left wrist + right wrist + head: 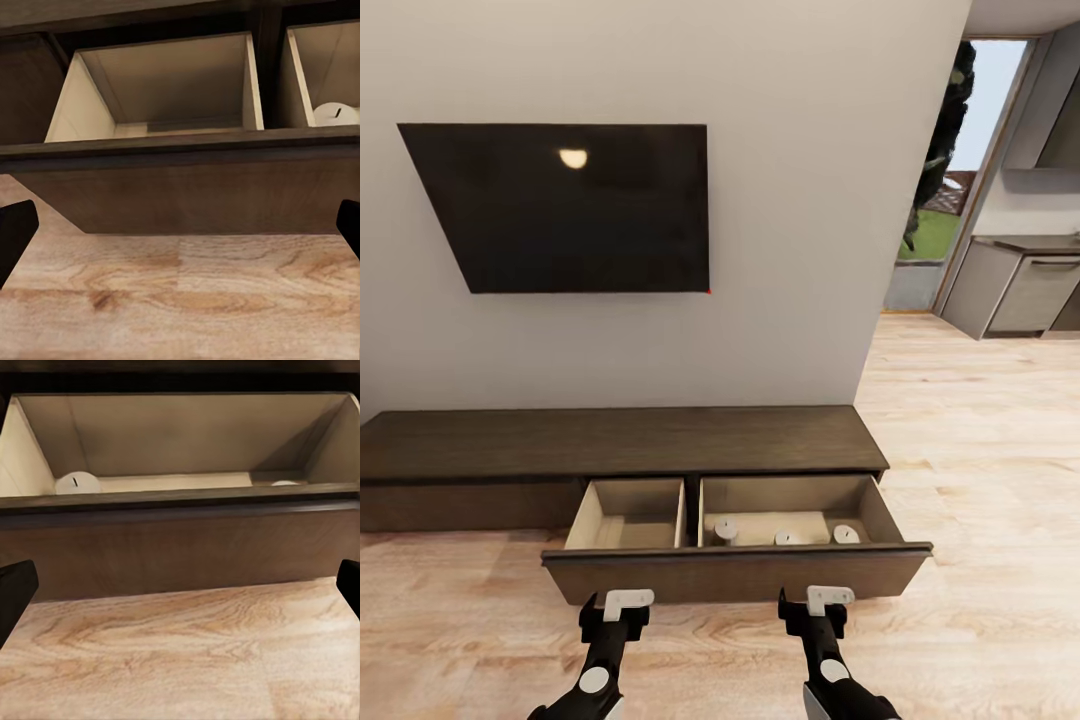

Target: Place each of the two pumpkins and all three candles from the living room inside a cabinet in the living room (use any cabinet), then make sure every cabinet is closed, and position the cauldron so it is next to a table in the living room.

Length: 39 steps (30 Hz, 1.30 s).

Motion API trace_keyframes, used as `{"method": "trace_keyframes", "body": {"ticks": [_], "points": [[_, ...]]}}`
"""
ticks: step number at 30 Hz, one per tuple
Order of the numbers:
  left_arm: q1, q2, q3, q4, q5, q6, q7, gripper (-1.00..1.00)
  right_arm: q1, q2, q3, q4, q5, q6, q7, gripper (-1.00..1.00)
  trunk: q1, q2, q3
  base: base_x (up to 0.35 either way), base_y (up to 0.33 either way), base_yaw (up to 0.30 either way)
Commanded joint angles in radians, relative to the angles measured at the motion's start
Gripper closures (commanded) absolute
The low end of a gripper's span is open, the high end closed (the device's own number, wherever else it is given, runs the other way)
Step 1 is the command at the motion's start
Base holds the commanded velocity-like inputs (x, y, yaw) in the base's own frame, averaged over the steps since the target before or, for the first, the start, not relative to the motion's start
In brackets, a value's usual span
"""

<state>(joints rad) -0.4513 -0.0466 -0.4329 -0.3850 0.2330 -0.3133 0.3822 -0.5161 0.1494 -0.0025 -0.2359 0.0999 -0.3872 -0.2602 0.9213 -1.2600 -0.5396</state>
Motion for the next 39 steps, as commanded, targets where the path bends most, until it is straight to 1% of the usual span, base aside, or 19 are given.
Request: {"method": "trace_keyframes", "body": {"ticks": [1,10,22,39], "points": [[-0.001,0.001,-0.009,0.001,0.009,-0.006,0.006,-1.0,-0.001,0.0,0.0,0.001,0.01,0.0,-0.008,-1.0,0.004,-0.008,-0.004,0.0,0.0,0.0],[-0.001,0.001,-0.009,0.003,0.008,-0.034,0.006,-1.0,-0.001,0.0,-0.001,0.001,0.011,-0.002,-0.008,-1.0,0.038,-0.071,-0.032,0.0,0.0,0.0],[-0.001,0.002,-0.01,0.002,0.002,-0.039,0.006,-1.0,-0.001,-0.001,0.001,0.0,0.011,-0.021,-0.008,-1.0,0.084,-0.155,-0.07,0.0,0.0,0.0],[-0.001,0.002,-0.01,0.001,0.0,-0.041,0.006,-1.0,-0.001,-0.001,-0.001,0.001,0.011,-0.022,-0.008,-1.0,0.15,-0.274,-0.123,0.0,0.0,0.0]]}}
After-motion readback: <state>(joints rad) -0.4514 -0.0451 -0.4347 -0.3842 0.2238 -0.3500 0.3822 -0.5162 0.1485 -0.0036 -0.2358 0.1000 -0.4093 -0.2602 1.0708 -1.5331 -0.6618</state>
